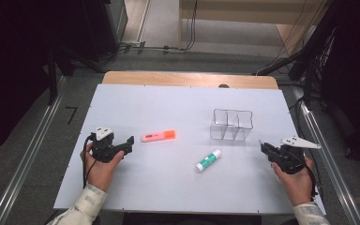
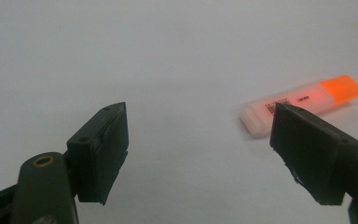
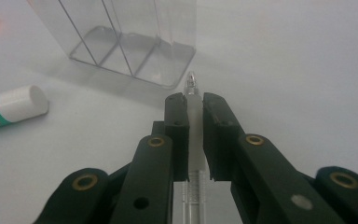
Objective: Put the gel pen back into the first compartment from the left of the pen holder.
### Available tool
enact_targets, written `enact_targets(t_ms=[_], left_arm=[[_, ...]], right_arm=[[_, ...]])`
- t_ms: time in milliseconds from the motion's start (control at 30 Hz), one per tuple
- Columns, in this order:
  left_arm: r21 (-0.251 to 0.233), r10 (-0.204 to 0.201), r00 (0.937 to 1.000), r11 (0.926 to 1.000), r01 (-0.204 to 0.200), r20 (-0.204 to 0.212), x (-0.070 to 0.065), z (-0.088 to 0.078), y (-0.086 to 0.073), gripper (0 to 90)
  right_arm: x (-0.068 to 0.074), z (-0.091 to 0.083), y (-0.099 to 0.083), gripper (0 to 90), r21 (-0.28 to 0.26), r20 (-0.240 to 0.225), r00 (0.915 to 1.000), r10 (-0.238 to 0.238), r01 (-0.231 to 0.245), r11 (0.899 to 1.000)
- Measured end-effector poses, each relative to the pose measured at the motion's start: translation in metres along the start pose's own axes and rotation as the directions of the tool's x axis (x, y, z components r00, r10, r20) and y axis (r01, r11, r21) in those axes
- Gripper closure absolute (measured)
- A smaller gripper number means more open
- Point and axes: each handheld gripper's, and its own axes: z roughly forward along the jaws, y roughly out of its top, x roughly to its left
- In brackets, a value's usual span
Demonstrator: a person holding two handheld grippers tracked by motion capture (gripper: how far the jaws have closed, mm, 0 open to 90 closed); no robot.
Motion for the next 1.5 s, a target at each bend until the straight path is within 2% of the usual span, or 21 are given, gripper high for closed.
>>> enact_targets(t_ms=[633,1500], left_arm=[[0.007,-0.001,0.9999,1.0,0.001,0.013,0.0,0.001,0.0,20.4],[0.002,-0.012,0.9999,0.9999,0.012,0.012,0.001,0.001,0.0,20.4]], right_arm=[[0.007,-0.006,0.024,79.2,-0.084,-0.041,0.9992,0.004,-0.007,0.996],[0.039,0.012,0.071,79.2,-0.146,-0.126,0.9901,-0.061,0.043,0.988]])
